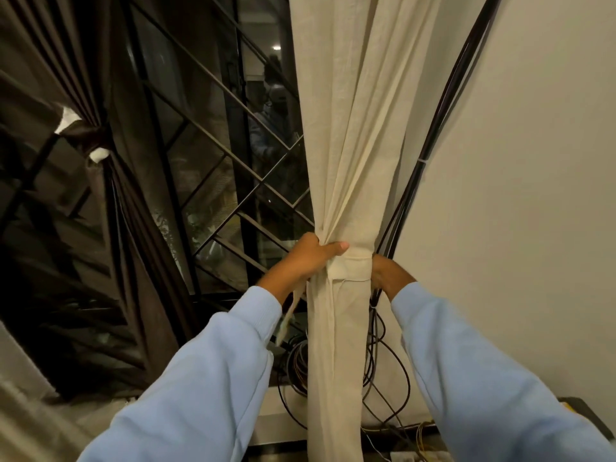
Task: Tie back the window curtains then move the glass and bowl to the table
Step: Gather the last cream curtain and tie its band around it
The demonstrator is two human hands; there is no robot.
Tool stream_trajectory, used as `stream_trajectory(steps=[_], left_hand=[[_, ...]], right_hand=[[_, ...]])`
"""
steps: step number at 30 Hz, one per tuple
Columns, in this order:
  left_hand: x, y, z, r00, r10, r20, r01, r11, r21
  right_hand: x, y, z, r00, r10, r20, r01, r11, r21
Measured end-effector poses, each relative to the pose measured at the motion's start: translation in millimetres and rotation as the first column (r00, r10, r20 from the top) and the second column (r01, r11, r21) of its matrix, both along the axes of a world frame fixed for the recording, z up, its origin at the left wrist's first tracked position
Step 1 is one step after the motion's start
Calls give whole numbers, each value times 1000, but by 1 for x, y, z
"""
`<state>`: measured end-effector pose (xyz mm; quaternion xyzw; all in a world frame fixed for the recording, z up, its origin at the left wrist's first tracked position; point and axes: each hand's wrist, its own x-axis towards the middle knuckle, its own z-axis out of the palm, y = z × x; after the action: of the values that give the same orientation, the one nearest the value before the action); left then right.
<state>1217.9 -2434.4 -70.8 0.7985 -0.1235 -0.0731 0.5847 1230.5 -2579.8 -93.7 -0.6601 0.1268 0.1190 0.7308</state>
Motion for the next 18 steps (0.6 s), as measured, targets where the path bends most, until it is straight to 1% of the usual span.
stream_trajectory(steps=[2, 3, 4, 5, 6, 7, 8, 9, 10, 11, 12, 13, 14, 15, 18], left_hand=[[1, 4, 2, 997, 52, 62, -58, 993, 98], [1, 5, 4, 991, 71, 109, -91, 978, 190], [-1, 5, 7, 979, 94, 180, -147, 938, 314], [-4, 6, 10, 956, 112, 270, -226, 870, 438], [-6, 7, 13, 925, 113, 362, -303, 795, 526], [-5, 8, 12, 901, 109, 420, -354, 744, 567], [-3, 9, 10, 896, 110, 431, -366, 733, 574], [-3, 10, 9, 911, 110, 397, -338, 750, 568], [-2, 10, 6, 942, 112, 316, -271, 808, 523], [-2, 11, 3, 974, 99, 206, -181, 885, 429], [-3, 10, 0, 993, 57, 100, -85, 949, 304], [-5, 9, -3, 1000, 7, 19, -11, 980, 197], [-8, 9, -5, 999, -43, -25, 46, 990, 135], [-11, 10, -7, 995, -88, -49, 93, 990, 108], [-10, 20, -14, 983, -172, -69, 180, 975, 128]], right_hand=[[-7, -1, -6, 995, 98, 35, -100, 992, 72], [-13, -2, -11, 989, 138, 54, -144, 982, 120], [-14, -2, -20, 988, 140, 68, -151, 965, 216], [-17, -2, -28, 990, 108, 93, -133, 935, 328], [-17, -2, -35, 991, 78, 106, -116, 893, 434], [-18, -3, -44, 989, 61, 136, -123, 850, 512], [-22, -4, -51, 982, 69, 178, -159, 810, 565], [-24, -5, -58, 971, 78, 225, -196, 798, 570], [-29, -4, -61, 957, 104, 273, -247, 787, 566], [-33, -2, -61, 942, 124, 311, -280, 800, 531], [-35, 0, -61, 929, 142, 341, -303, 821, 484], [-35, 1, -61, 920, 147, 364, -303, 856, 420], [-36, 3, -59, 913, 142, 383, -288, 888, 358], [-39, 4, -55, 911, 123, 394, -259, 914, 314], [-44, 3, -53, 926, 47, 375, -171, 937, 304]])
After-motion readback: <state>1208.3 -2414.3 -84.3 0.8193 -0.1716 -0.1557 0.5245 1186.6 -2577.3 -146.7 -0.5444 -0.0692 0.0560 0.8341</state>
